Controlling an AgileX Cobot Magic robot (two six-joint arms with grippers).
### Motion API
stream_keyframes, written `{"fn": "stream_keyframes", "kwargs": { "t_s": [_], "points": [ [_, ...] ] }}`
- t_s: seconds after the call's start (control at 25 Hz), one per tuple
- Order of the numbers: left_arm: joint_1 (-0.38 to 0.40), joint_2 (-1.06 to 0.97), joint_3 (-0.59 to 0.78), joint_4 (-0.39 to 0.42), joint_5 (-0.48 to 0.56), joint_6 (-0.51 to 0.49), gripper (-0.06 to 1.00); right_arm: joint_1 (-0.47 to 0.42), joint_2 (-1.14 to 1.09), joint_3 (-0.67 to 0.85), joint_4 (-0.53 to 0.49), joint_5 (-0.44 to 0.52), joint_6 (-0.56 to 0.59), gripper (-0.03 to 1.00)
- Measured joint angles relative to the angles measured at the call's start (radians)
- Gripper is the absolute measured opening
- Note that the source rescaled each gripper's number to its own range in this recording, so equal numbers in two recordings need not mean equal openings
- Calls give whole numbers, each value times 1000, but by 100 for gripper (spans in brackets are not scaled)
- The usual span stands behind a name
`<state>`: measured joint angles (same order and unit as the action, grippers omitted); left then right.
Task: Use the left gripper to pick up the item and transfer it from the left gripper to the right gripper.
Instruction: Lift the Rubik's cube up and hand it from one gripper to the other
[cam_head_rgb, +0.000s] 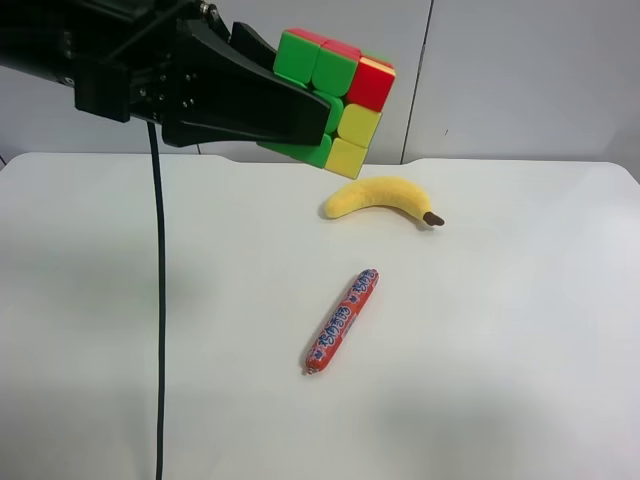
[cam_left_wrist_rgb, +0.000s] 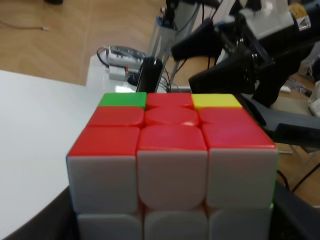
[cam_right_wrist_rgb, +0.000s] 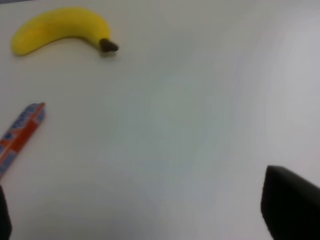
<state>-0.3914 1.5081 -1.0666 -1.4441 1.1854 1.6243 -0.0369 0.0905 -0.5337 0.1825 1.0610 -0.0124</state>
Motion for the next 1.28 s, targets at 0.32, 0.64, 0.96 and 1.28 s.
{"fn": "stream_keyframes", "kwargs": {
  "t_s": [0.32, 0.64, 0.96, 1.28],
  "points": [
    [2, 0, 1, -9, 14, 43, 0, 0, 370, -116, 448, -40, -105, 100],
    [3, 0, 1, -12, 20, 75, 0, 0, 562, -117, 979, -88, -413, 100],
    [3, 0, 1, -24, 20, 84, 0, 0, 666, -119, 1239, -54, -567, 100],
    [3, 0, 1, -65, 20, 108, 0, 0, 792, -119, 1483, 64, -687, 100]
  ]
}}
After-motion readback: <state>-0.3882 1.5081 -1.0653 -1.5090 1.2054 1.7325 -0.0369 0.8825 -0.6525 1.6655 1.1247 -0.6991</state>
